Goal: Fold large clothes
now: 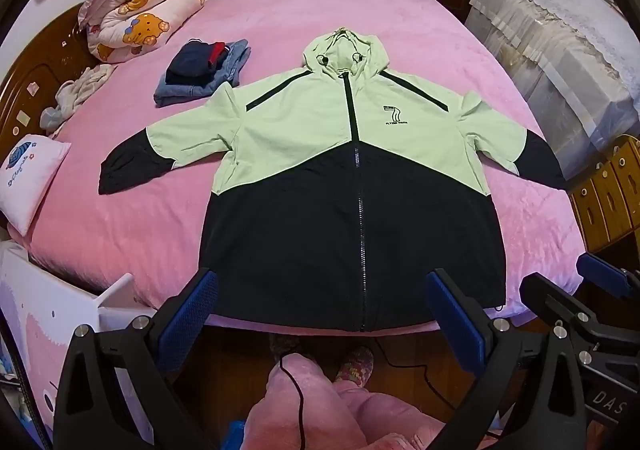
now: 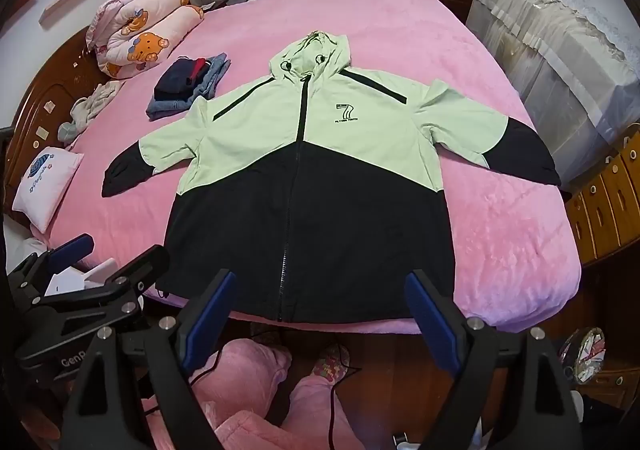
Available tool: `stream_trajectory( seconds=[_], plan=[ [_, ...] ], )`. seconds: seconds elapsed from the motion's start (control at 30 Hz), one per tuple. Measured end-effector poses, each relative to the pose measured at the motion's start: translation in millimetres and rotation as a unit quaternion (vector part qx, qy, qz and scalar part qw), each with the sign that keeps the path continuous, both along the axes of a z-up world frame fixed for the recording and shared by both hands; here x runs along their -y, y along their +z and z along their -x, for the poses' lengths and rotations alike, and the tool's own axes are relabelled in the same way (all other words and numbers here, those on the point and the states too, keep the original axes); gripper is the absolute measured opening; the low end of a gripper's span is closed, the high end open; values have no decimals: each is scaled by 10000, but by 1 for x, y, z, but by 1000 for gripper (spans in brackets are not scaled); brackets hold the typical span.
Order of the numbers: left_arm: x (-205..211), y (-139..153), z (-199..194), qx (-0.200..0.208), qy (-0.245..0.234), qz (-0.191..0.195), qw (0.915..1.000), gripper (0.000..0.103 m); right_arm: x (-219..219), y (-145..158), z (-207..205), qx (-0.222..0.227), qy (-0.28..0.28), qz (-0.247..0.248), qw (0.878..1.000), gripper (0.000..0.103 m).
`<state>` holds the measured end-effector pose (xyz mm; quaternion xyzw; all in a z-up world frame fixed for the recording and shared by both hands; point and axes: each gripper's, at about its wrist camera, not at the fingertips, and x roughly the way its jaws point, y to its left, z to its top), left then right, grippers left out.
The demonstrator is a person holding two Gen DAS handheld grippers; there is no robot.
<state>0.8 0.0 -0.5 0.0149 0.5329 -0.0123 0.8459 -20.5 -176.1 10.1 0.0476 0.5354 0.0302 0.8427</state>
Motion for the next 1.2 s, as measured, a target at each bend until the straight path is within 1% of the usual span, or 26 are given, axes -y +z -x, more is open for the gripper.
stream_trajectory(
  seconds=[0.23,0.27,0.4,0.67,0.73,1.2],
  plan=[
    [4,0,-7,-10,15,4,10000,102,0,0,0,27,24,7,10000,86],
    [2,4,-3,101,-2,31,9999,102,0,0,0,37,30,4,10000,86],
    [5,5,-6,116,1,48,9999,102,3,-1,-1,31,17,-4,10000,86],
    [-2,10,3,291,-36,94,9995,102,3,7,0,100,-8,14,9999,86],
    [-4,11,6,327,-44,113,9994,102,-7,10,9,184,-29,55,9998,86],
    [-8,13,10,406,-50,128,9991,102,-7,10,12,216,-36,80,9997,86]
  ],
)
